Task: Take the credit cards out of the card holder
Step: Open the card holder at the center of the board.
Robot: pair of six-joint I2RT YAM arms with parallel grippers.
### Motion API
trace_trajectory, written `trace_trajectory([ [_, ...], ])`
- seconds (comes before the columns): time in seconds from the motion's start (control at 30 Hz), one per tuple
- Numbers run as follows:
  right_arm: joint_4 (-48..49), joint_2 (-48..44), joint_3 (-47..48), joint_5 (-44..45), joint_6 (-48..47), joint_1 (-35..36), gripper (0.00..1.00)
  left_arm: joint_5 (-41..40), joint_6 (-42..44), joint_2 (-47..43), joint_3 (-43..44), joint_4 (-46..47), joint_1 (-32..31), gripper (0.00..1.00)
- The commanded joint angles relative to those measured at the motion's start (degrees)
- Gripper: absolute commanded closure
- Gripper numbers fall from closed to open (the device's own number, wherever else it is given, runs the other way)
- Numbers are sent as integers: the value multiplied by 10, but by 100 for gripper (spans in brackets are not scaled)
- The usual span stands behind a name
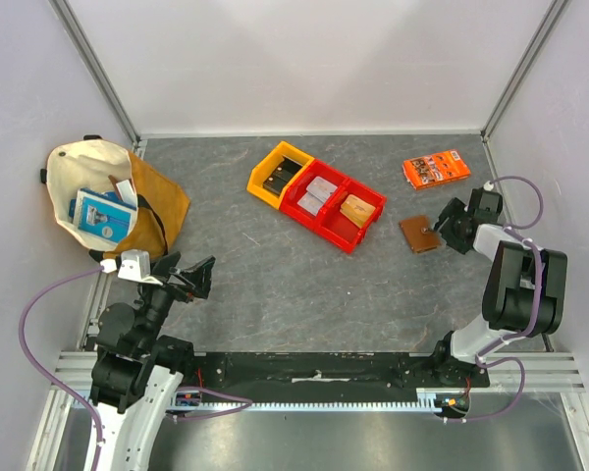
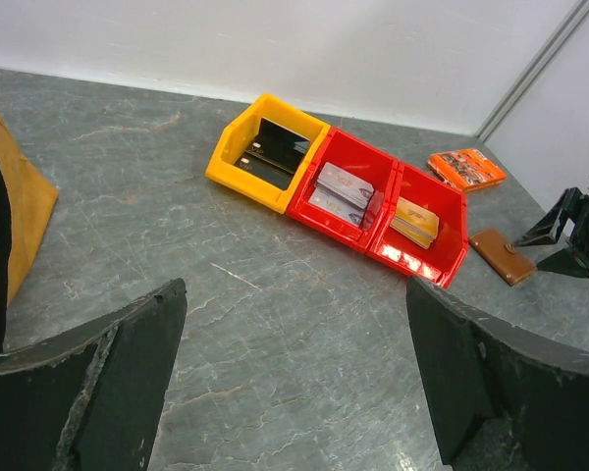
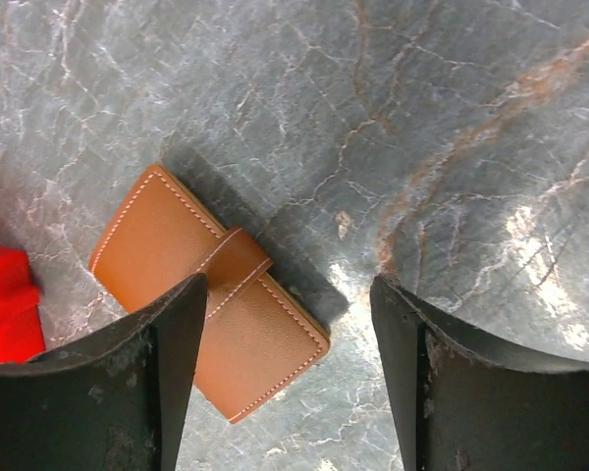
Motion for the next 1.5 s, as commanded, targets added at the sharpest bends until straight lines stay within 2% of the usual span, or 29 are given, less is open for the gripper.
trace_trajectory([
  [0.0,20,0,-13,-51,2,2,23,-5,-12,-55,15,10,-2,2],
  [0.2,-13,-3,29,-27,-50,22,11,-6,-13,-50,14,12,-2,2],
  [0.47,-109,62,118,20,-120,69,13,-4,-12,-41,14,16,-1,3],
  [0.7,-133,91,131,42,-143,78,21,1,-12,-38,13,19,-1,3],
  [0.77,-133,93,129,43,-143,80,26,1,-12,-37,13,19,-1,3],
  [0.87,-143,83,124,59,-143,91,41,2,-12,-35,12,20,-1,3],
  [1.0,-172,53,105,75,-124,122,50,7,-12,-33,12,23,-2,4],
  [1.2,-198,-21,47,87,-84,193,54,15,-13,-30,12,24,-1,5],
  [1.47,-240,-134,-1,117,25,313,54,37,-26,-12,6,43,-2,5],
])
